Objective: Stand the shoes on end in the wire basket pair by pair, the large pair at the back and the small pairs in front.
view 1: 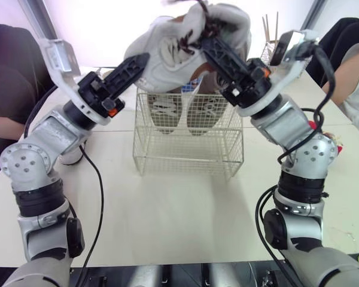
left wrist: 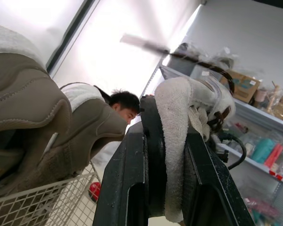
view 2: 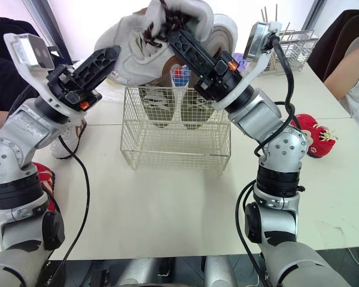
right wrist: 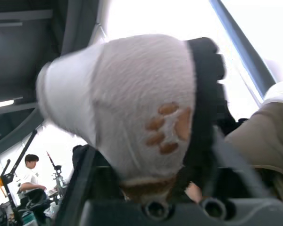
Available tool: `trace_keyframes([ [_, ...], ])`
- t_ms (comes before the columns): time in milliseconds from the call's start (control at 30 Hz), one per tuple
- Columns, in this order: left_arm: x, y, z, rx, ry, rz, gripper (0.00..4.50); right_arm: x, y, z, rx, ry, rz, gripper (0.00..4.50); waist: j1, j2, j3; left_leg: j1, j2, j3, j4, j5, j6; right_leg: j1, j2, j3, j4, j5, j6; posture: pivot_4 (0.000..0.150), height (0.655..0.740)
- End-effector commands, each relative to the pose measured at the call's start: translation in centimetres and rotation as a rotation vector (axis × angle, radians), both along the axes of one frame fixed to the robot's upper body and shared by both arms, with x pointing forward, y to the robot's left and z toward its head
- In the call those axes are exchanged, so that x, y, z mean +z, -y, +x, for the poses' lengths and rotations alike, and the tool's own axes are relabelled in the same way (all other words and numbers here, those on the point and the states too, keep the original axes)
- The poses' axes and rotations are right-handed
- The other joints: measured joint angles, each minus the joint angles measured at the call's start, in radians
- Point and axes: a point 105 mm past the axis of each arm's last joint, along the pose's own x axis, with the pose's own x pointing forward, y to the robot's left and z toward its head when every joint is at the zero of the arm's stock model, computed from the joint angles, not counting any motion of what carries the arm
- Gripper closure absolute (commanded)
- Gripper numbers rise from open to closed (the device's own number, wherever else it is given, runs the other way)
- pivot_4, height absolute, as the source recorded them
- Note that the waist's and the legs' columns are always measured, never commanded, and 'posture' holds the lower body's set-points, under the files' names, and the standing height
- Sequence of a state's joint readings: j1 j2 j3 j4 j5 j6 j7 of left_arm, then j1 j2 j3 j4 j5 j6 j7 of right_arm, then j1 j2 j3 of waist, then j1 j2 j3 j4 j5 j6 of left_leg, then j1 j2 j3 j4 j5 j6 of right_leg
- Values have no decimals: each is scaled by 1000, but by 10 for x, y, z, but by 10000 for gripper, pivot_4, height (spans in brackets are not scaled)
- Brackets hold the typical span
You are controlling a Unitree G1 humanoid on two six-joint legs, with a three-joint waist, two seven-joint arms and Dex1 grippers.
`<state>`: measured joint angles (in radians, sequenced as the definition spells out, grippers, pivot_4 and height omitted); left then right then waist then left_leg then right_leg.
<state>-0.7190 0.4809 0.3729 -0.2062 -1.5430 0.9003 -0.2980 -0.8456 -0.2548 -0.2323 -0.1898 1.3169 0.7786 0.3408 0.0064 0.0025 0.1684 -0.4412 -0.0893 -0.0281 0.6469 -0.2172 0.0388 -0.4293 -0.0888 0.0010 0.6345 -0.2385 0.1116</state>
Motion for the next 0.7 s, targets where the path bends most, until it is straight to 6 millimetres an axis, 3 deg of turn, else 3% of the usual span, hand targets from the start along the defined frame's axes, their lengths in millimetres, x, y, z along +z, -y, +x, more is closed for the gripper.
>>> trace_keyframes([
  [33, -5, 6, -1, 14, -3, 70, 42472, 21, -8, -16, 46, 104, 1, 39420, -2, 0, 0, 0, 0, 0, 0, 0, 0, 0, 0, 0, 0, 0, 0, 1500, 7400],
  [200, -16, 2, -7, 10, -12, 160, 18907, 27, -3, -14, 7, 147, -74, 39423, -7, 0, 0, 0, 0, 0, -1, 0, 0, -1, 0, 0, 0, 0, 0, 1500, 7400],
  [300, -31, -9, -12, 41, -12, 297, 1583, 31, 6, -17, -13, 228, -232, 39423, -14, 0, 0, 0, 0, 0, -1, 0, 0, -1, 0, 0, 0, 0, 0, 1500, 7400],
  [433, -47, -27, -15, 105, -8, 463, 670, 26, 27, -12, -32, 348, -518, 39423, -16, 1, 1, 0, 0, 0, -2, -4, 6, 0, 0, 0, -2, -1, -2, 1500, 7400],
  [500, -51, -36, -15, 136, -7, 518, 670, 19, 42, 0, -65, 418, -718, 39423, -19, 1, 1, 0, 0, 0, -2, -4, 6, 1, -1, 0, -3, -2, -4, 1500, 7400],
  [700, -54, -39, -15, 174, 28, 548, 670, 6, 58, 30, -80, 526, -1013, 39423, -21, 1, 1, 0, 1, 1, -2, -6, 3, 0, -1, 0, -4, -2, -4, 1500, 7400],
])
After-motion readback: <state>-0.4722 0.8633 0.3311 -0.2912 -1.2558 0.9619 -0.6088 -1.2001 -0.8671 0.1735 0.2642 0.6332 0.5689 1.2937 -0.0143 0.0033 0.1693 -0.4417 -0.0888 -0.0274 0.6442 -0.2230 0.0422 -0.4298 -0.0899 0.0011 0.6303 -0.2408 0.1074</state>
